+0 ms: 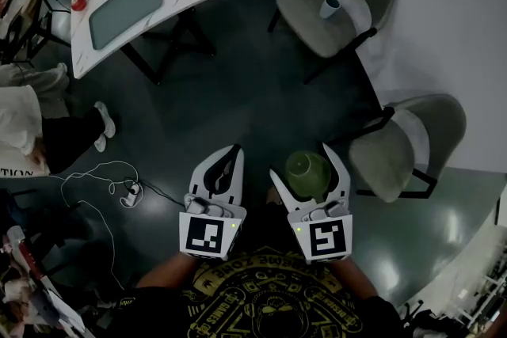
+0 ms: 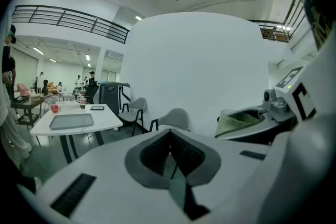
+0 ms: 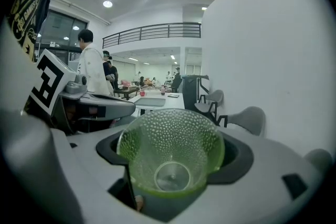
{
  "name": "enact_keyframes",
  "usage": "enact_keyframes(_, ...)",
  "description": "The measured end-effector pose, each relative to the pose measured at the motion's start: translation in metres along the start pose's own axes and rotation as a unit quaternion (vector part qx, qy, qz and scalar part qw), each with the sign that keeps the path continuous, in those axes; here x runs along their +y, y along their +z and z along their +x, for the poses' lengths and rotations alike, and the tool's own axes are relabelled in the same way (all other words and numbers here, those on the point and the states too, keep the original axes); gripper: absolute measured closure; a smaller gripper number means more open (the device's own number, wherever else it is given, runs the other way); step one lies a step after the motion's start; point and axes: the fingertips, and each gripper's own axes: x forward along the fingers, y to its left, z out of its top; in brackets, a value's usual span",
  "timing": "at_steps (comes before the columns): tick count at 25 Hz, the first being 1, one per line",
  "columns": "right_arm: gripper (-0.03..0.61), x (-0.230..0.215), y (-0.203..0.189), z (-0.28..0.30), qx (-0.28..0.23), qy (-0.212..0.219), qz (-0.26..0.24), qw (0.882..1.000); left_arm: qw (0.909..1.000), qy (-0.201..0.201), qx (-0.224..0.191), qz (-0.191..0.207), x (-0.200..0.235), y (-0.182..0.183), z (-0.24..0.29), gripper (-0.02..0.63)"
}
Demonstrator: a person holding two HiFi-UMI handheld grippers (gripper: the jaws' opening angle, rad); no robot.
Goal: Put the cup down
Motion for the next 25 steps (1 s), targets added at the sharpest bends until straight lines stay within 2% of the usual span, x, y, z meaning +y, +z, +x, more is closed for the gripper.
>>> enact_keyframes(13, 0.178, 0.0, 0.014, 0.028, 0.007, 0.006, -0.001, 1.0, 0.9999, 0.0, -0.001, -0.013, 0.025, 0.005, 0.016, 0.604)
enact_keyframes(25, 0.178, 0.032, 0.048, 0.076, 0.002, 0.015, -0.017, 1.0, 0.9998, 0.012, -0.013, -0.013, 0.087, 0.022, 0.015, 0.604)
